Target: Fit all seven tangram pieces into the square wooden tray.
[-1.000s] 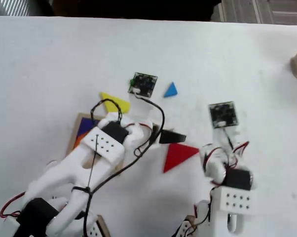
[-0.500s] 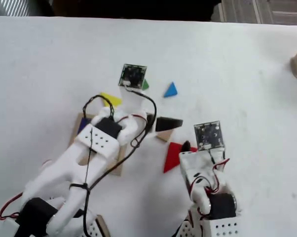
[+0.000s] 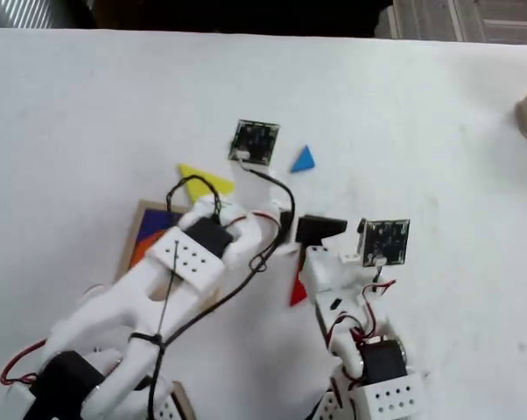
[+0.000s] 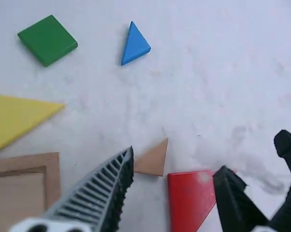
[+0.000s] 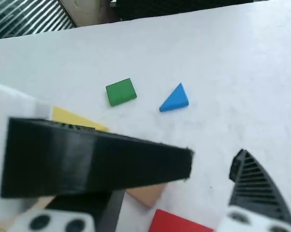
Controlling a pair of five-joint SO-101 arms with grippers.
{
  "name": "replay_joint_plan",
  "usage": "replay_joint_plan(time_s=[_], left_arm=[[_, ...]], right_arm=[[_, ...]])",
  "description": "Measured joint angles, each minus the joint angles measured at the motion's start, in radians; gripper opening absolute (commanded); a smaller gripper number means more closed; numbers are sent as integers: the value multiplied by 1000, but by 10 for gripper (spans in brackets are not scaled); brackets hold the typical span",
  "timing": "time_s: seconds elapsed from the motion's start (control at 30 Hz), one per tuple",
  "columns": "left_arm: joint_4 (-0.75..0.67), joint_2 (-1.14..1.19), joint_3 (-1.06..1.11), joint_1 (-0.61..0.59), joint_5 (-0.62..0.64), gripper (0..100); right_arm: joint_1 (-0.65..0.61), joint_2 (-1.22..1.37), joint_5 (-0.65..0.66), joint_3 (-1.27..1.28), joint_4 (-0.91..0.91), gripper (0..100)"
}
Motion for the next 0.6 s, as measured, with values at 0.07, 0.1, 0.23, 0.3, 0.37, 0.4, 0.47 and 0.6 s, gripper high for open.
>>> replay_joint_plan(time_s=[0.07,0.1,0.23,0.3,0.37,0.4,0.47,0.6], left_arm=[[15,0,0,2,6,461],[20,0,0,2,8,461],[43,-3,-21,2,9,461],[52,-6,-35,2,9,461],[74,-29,-37,2,9,461],[87,-49,-35,3,9,461],[129,-104,-25,3,9,461],[233,-189,-21,3,6,461]], right_arm=[[11,0,29,0,-3,183],[29,0,38,0,-6,154],[124,5,61,0,-34,86],[152,5,83,0,-44,74],[167,3,107,0,-44,59],[181,3,115,0,-46,48],[244,3,121,0,-54,19],[397,3,123,2,-101,18]])
